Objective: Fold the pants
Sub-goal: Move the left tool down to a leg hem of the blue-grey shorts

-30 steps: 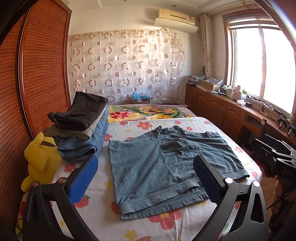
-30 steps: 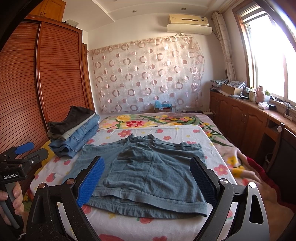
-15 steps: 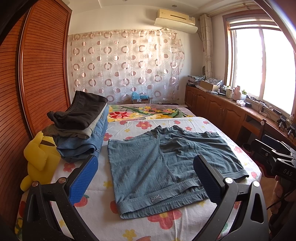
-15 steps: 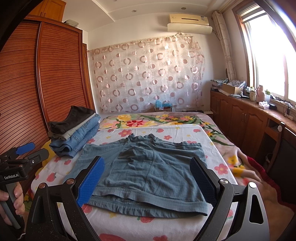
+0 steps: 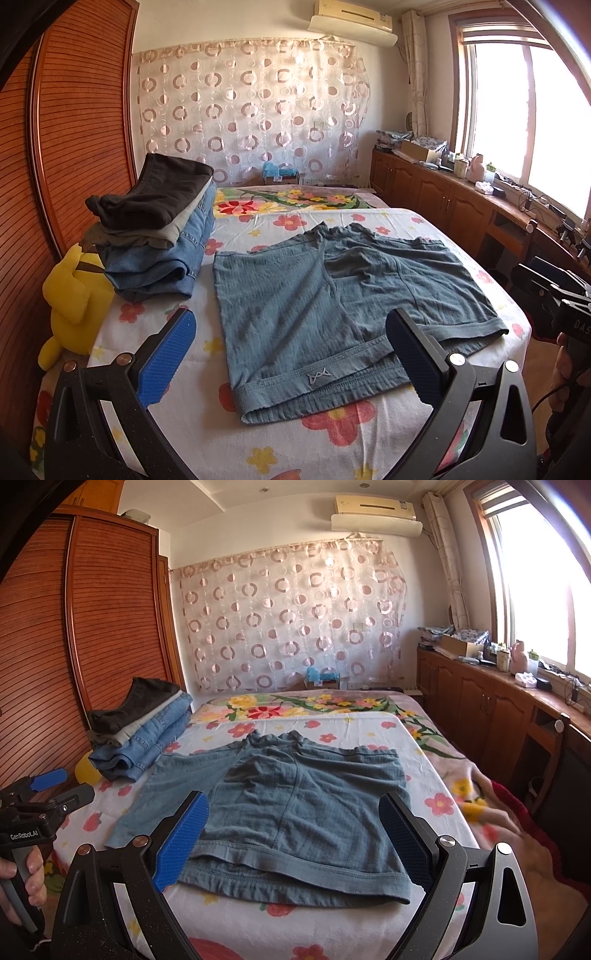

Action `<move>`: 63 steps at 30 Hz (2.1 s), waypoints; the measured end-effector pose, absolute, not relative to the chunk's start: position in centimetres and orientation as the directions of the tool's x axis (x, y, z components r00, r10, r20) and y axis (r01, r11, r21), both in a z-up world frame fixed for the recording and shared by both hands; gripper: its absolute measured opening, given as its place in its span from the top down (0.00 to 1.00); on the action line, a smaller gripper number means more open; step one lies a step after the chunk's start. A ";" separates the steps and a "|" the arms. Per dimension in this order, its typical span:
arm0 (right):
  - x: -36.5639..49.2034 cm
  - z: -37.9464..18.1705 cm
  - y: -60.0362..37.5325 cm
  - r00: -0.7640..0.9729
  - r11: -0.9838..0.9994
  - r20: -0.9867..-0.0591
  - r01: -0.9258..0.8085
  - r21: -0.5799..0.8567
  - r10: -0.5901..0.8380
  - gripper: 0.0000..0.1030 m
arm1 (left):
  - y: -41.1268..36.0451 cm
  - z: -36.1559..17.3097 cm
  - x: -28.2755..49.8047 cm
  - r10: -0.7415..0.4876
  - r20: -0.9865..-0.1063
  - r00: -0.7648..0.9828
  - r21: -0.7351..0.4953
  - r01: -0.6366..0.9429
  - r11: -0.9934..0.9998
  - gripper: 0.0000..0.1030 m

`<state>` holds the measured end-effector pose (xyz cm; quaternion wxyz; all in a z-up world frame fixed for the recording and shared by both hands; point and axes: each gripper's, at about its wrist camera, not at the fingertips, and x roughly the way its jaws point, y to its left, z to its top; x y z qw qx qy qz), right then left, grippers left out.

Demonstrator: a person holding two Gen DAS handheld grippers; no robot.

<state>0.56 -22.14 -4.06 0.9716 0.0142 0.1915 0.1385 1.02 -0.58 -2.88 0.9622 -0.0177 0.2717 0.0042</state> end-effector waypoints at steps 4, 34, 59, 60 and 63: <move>1.4 -4.9 -22.2 0.874 0.964 -0.408 -0.259 0.066 0.263 0.09 | -0.1 -3.8 1.4 -0.002 -0.547 0.837 -0.034 -0.020 0.999 0.00; 4.8 -7.4 -21.6 0.750 0.969 -0.636 -0.245 -0.011 0.182 0.08 | 4.5 -10.4 2.1 -0.051 -0.675 0.736 -0.111 -0.033 0.993 0.03; 6.5 -7.2 -22.1 0.711 0.968 -0.681 -0.251 -0.011 0.176 0.01 | 6.2 -12.4 1.2 -0.176 -0.680 0.712 -0.246 0.005 0.969 0.65; 6.5 -7.2 -22.1 0.706 0.967 -0.685 -0.253 -0.011 0.177 0.01 | 6.2 -12.4 1.3 -0.180 -0.680 0.711 -0.248 0.008 0.969 0.68; 6.1 -7.0 -22.2 0.709 0.964 -0.683 -0.265 -0.029 0.174 0.01 | 6.1 -12.4 1.5 -0.195 -0.680 0.707 -0.259 0.017 0.966 0.81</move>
